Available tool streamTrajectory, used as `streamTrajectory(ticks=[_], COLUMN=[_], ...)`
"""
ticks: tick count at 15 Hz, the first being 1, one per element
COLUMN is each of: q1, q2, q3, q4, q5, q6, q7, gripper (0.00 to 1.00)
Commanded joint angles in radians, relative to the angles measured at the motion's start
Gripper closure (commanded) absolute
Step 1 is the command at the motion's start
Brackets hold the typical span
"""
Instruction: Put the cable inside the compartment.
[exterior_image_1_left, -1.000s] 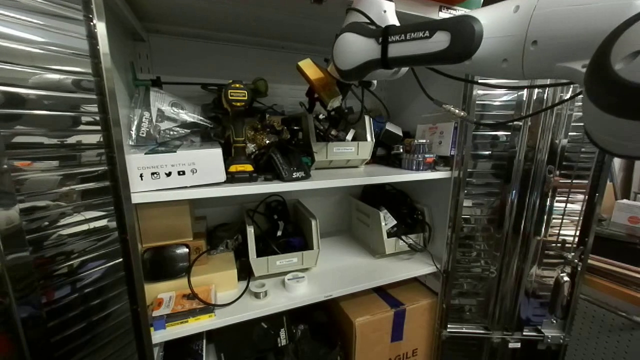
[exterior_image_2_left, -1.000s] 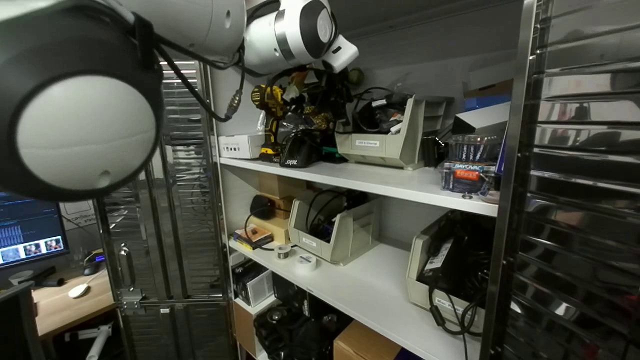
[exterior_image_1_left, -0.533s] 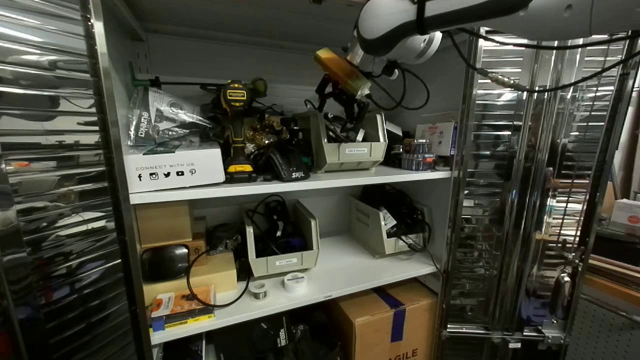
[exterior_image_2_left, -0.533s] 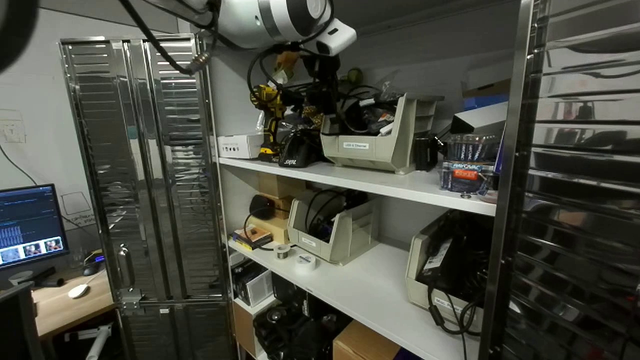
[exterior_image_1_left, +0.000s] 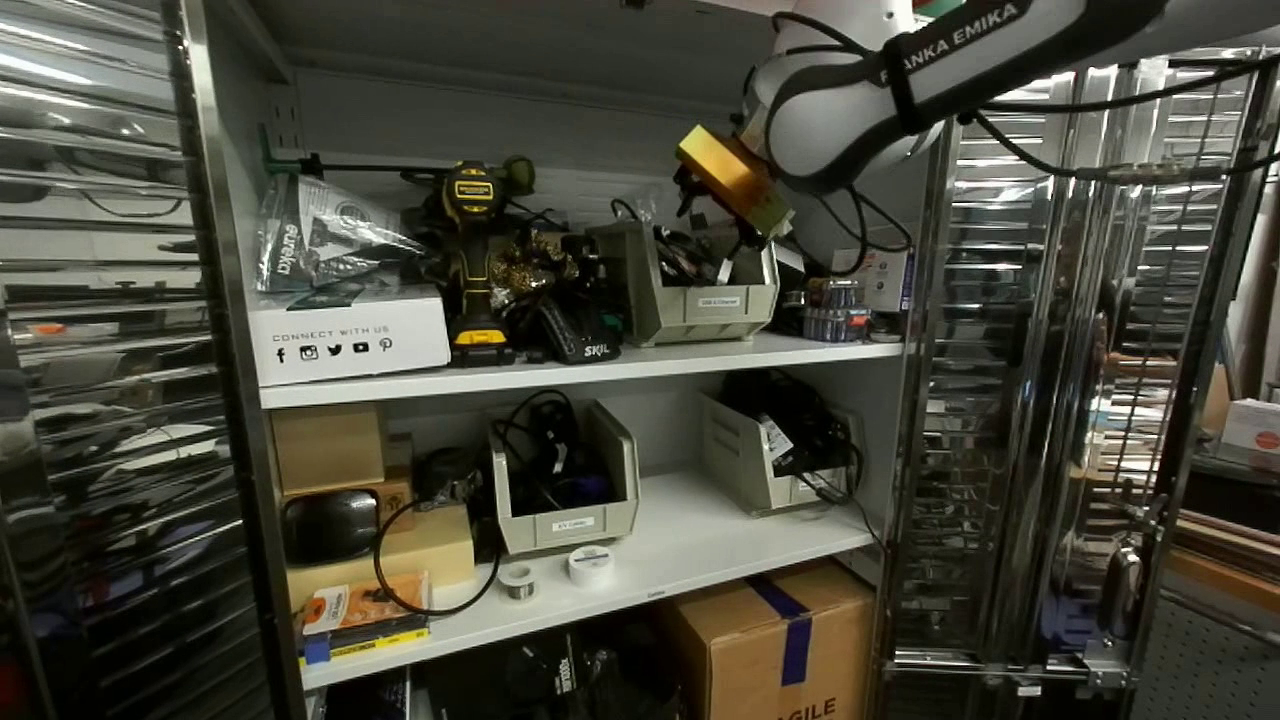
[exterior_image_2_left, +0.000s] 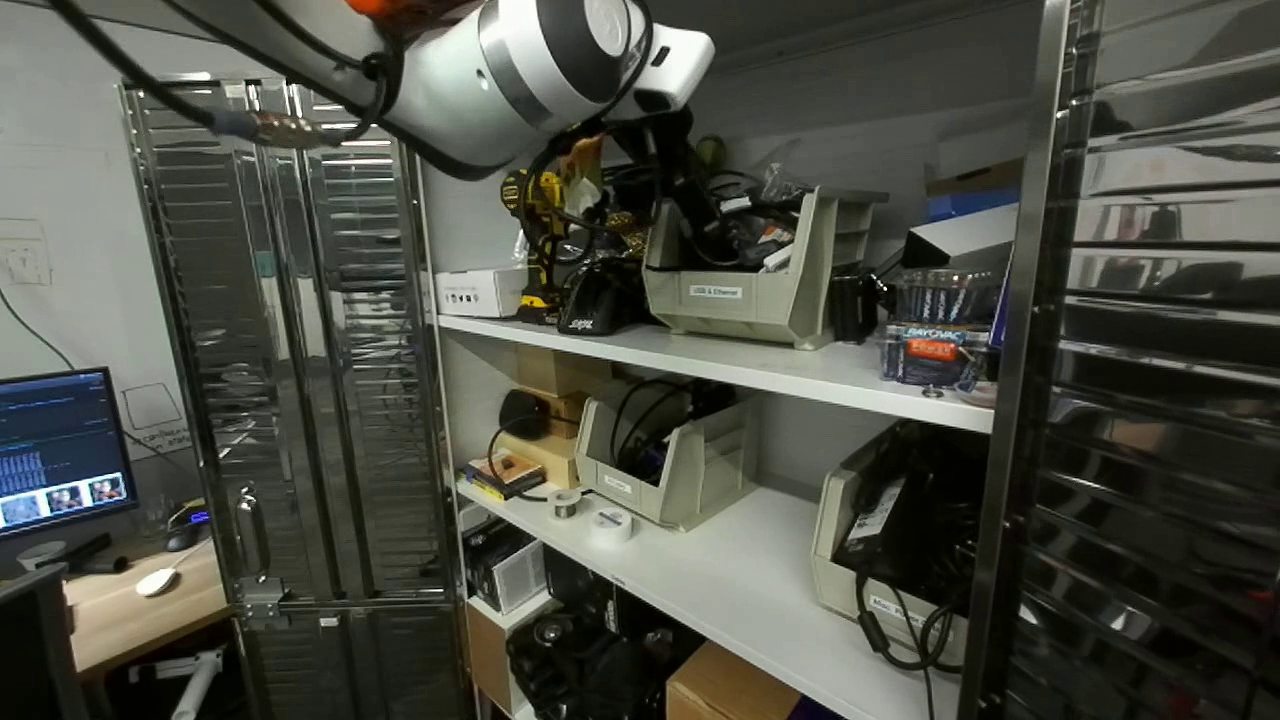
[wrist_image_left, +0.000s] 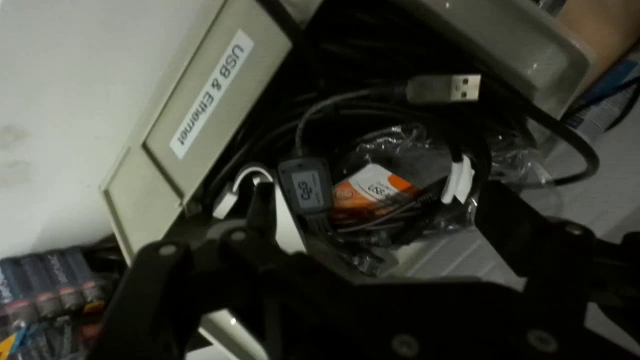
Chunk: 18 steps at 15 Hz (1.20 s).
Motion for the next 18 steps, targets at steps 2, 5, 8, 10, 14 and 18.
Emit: streamTrajectory(ticks=[2,5,8,10,14,18], q1=[-0.050,-0.049,0.202,0.306,0.444,0.525], q2=[-0.216,-0.331,-0.432,-0.535,-0.704,-0.806], q3=[-0.034,-0.017,-0.181,-0.242,-0.354,-0.453], q4=[-0.311,-0.481,-0.623,-0.691,-0.757,-0.726], q5=[-0.111,0.010,0.222,0.391,0.561,0.582], q6=[0.339,0.347,0.202,0.029,-0.351,-0.744], q7=[0.093,-0.009,-0.169,-0.310,-0.464,-0.530], gripper=[0.00,0.00,0.00,0.00,0.00,0.00])
